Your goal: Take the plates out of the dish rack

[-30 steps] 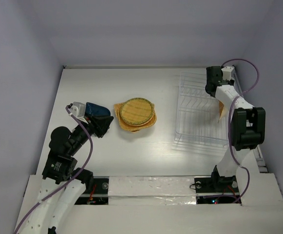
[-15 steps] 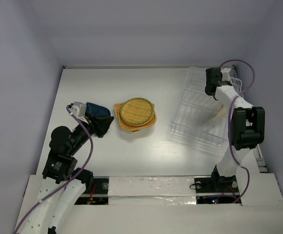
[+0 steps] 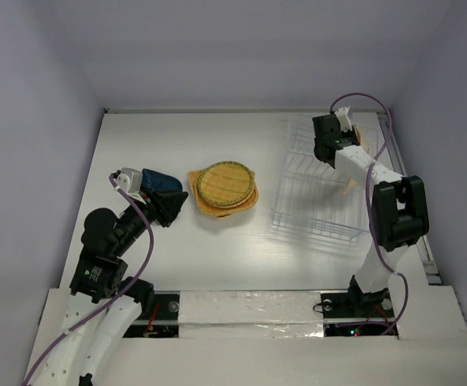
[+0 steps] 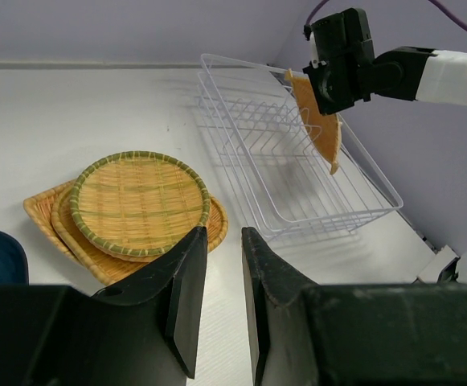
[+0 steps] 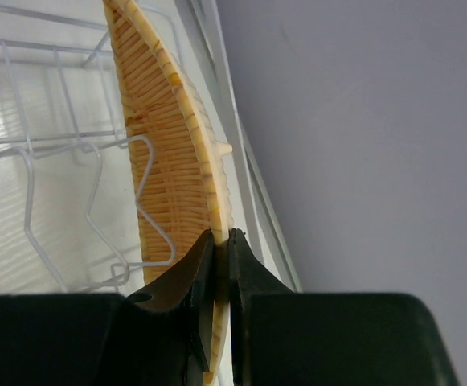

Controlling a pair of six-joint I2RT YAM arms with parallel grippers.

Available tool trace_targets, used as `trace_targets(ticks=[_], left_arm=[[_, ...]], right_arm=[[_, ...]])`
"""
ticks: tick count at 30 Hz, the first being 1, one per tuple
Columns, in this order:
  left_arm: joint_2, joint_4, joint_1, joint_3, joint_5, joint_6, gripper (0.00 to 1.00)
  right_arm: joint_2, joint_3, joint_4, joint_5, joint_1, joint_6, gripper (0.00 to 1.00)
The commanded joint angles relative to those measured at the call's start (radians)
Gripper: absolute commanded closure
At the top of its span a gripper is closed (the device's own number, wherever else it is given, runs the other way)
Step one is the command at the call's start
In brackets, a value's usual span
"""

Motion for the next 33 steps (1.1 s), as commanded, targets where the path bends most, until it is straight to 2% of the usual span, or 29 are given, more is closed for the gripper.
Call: trace_targets(ticks=[1,3,7,13,16,17,23,29,31,33], left_arm=[[0.005,0.047,-0.004,0.029,0.004,0.008,0.78],[0.008,0.048,-0.004,0.029,0.004,0.008,0.78],[0.01,0.05,-0.004,0.027,0.002,0.008,0.78],[0.016,0.051,0.005,0.026,0.006,0.003,0.78],[0.017,0.053,0.005,0.024,0.006,0.002,0.78],[0.02,0.056,0.005,0.024,0.007,0.0,0.78],[0.037,0.058,0.042,0.024,0.009,-0.004,0.78],[0.051,0.05,0.042,0.019,0.001,-0.003,0.78],[0.056,0.045,0.042,0.021,-0.016,-0.001,0.78],[0.059,0.041,0.042,0.023,-0.034,0.0,0.78]], right_arm=[[-0.078,-0.006,0.159,0.149,0.014,-0.082,1.0],[-0.095,-0.021,0.207,0.196,0.014,-0.111,1.0],[-0.162,-0.026,0.212,0.175,0.014,-0.092,1.0],[-0.285,0.06,0.068,-0.012,0.014,0.048,1.0],[-0.358,0.1,-0.018,-0.145,0.014,0.149,1.0],[-0.381,0.105,-0.034,-0.282,0.025,0.204,1.0],[-0.515,0.031,-0.008,-0.746,0.126,0.425,1.0],[-0.504,-0.088,0.208,-0.991,0.273,0.627,1.0],[-0.438,-0.092,0.313,-1.119,0.316,0.681,1.0],[-0.356,-0.081,0.343,-1.149,0.343,0.701,1.0]])
